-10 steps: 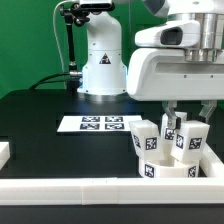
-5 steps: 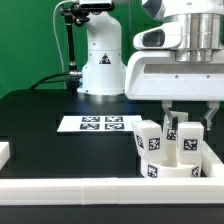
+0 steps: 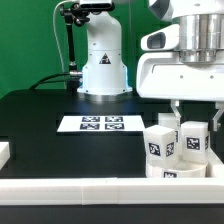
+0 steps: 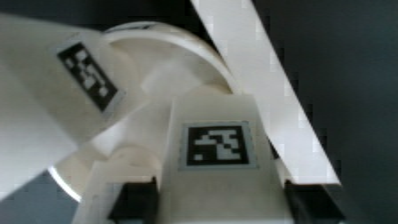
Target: Assemble stool
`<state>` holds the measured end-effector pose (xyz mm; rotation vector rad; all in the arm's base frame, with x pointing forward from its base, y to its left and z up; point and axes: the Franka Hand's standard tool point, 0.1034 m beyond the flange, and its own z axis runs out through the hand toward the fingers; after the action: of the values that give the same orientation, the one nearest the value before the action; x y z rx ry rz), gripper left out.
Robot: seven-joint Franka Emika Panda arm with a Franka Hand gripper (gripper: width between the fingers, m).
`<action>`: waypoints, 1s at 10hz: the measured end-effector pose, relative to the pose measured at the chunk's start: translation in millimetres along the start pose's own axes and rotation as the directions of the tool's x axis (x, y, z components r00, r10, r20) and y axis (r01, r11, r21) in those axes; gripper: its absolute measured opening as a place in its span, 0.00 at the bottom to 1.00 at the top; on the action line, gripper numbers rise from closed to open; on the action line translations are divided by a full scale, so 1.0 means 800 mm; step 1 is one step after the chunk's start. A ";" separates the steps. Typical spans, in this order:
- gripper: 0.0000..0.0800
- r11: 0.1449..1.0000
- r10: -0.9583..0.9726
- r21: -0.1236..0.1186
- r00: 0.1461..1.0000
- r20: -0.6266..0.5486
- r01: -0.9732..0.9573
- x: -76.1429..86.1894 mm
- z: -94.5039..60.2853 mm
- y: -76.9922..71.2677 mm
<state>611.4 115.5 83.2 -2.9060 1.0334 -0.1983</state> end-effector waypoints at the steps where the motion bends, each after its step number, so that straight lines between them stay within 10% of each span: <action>1: 0.42 0.997 0.082 0.000 0.997 0.000 -0.082 -0.001 0.000 -0.001; 10: 0.42 0.699 0.713 0.010 0.698 0.067 -0.715 -0.002 0.001 -0.003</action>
Offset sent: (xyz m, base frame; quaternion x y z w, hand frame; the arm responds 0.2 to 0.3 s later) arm -0.0016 0.0020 -0.0019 0.0052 0.0022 0.2555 0.9668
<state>612.0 118.6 82.4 -2.2140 2.0116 -0.0841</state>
